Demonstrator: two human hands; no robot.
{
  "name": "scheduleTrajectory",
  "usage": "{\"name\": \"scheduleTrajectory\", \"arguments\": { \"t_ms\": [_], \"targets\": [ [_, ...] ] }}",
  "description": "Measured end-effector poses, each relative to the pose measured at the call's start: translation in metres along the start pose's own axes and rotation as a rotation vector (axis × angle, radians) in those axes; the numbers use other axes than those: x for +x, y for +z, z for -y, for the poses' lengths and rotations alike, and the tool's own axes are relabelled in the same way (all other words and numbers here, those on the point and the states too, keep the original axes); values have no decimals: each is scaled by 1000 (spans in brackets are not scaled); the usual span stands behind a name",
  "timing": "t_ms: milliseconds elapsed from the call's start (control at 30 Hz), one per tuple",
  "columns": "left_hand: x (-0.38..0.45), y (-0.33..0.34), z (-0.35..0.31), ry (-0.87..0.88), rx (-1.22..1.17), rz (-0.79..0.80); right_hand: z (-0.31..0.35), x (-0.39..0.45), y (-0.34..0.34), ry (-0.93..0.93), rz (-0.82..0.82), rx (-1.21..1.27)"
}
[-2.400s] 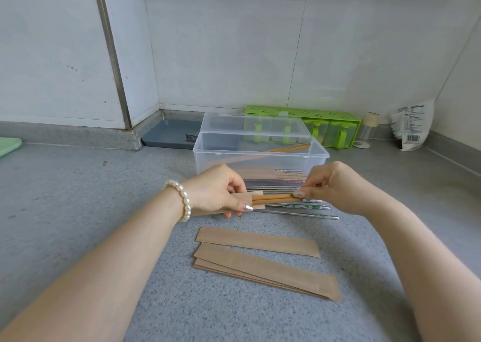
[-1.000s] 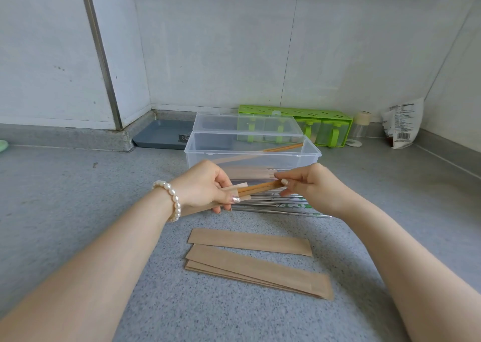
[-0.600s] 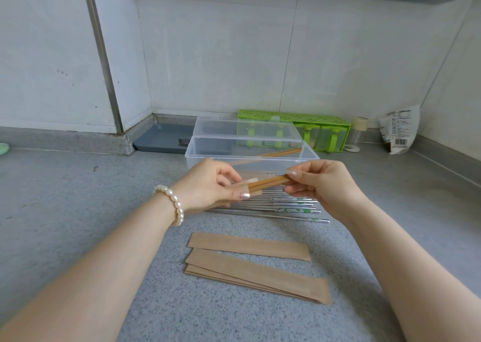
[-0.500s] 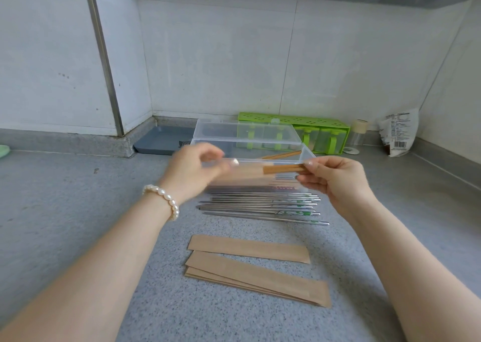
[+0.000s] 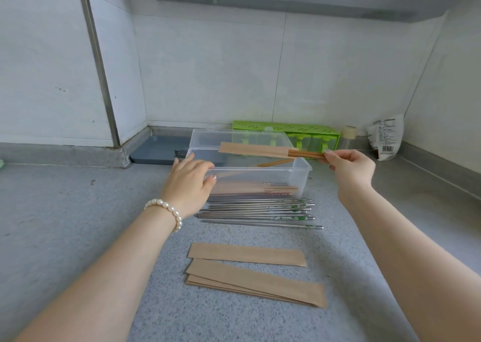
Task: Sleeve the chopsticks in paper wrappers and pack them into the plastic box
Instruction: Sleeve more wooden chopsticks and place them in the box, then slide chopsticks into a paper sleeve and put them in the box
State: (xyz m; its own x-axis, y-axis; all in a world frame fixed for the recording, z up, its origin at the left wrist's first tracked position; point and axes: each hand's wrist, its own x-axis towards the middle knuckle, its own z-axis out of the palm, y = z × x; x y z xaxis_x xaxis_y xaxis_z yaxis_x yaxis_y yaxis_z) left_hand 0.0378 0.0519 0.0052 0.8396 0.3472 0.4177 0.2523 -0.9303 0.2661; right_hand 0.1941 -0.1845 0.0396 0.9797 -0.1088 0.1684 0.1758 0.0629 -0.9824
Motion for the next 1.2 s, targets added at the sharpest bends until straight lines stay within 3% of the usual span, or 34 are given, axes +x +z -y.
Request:
{"name": "scheduleTrajectory", "arguments": {
  "t_ms": [300, 567, 733, 867, 1000, 1033, 1100, 1200],
  "targets": [
    [-3, -6, -3, -13, -111, -40, 8, 5, 35, 37, 197, -300],
    [0, -5, -1, -17, -139, -20, -1, -3, 40, -199, 295, -752],
    [0, -5, 0, -21, -148, -43, 7, -12, 25, -358, 301, -619],
    [-2, -4, -1, -3, -70, -63, 13, -25, 10, -324, 477, -663],
    [-10, -14, -19, 242, -119, -260, 12, -33, -2, -256, 750, -862],
    [-13, -18, -26, 270, -196, -194, 9, -34, -4, -239, 809, -908],
    [-21, -23, -39, 244, -334, 108, 0, -33, -6, -210, 885, -970],
    [-27, -17, -51, 224, -372, 490, -13, -32, -7, -193, 973, -1028]
  ]
}}
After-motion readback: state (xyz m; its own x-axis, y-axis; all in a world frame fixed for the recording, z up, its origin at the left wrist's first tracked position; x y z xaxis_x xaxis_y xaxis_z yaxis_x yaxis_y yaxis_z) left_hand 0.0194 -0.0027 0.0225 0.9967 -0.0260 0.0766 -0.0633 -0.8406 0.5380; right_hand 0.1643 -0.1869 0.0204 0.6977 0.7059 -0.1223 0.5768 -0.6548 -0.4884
